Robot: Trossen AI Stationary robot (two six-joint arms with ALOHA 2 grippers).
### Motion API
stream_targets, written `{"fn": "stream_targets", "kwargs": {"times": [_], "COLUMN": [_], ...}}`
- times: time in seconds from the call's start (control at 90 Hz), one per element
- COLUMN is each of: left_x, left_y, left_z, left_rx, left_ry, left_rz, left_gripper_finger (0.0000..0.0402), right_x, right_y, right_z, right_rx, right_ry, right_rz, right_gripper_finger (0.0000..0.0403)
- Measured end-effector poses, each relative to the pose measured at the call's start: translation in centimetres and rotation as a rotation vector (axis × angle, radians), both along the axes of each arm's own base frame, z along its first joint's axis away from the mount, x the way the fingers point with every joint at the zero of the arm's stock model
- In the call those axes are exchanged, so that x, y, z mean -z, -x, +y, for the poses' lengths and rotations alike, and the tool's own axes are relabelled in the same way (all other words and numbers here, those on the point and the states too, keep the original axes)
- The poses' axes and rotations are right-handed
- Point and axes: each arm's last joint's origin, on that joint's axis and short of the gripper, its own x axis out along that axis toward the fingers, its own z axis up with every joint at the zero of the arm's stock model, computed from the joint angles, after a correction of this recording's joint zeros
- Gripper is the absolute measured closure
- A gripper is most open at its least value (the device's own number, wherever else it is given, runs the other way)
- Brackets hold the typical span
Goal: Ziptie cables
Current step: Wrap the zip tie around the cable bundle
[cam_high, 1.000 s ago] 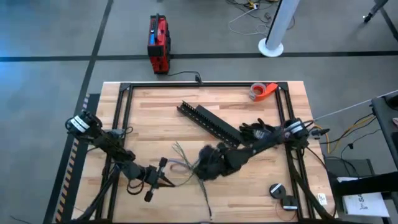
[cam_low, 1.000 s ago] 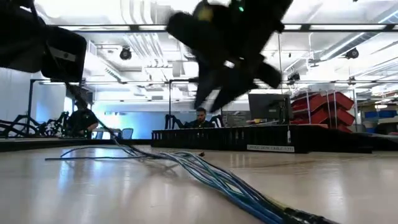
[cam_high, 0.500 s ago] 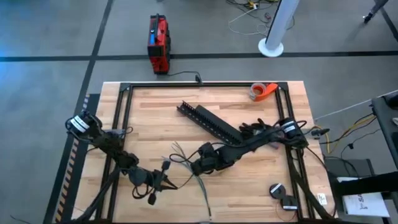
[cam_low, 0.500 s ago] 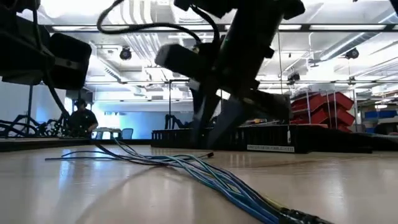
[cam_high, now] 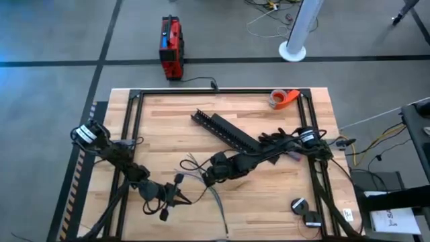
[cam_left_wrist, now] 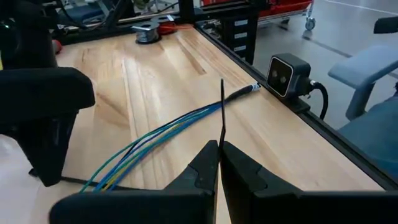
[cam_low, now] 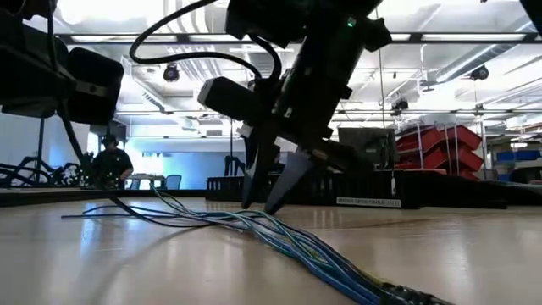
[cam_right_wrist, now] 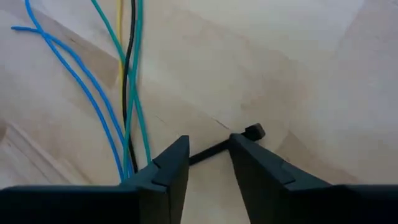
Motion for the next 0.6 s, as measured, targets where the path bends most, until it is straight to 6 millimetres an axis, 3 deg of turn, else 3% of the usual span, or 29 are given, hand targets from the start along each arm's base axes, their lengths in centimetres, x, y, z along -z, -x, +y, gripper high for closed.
{"fn": "stream_targets", "kwargs": {"times": [0.6], "left_x": [0.8], "left_y": [-0.1], "left_z": [-0.1], "left_rx": [-0.028], "left_ry": [0.029], "left_rz": [0.023], "left_gripper_finger": [0.0402], "right_x": [-1.6], "right_y": [1.6], "right_z": [0.4], "right_rx": [0.006], "right_ry": [-0.012], "right_rz": [0.1], "right_gripper_finger": [0.0269]}}
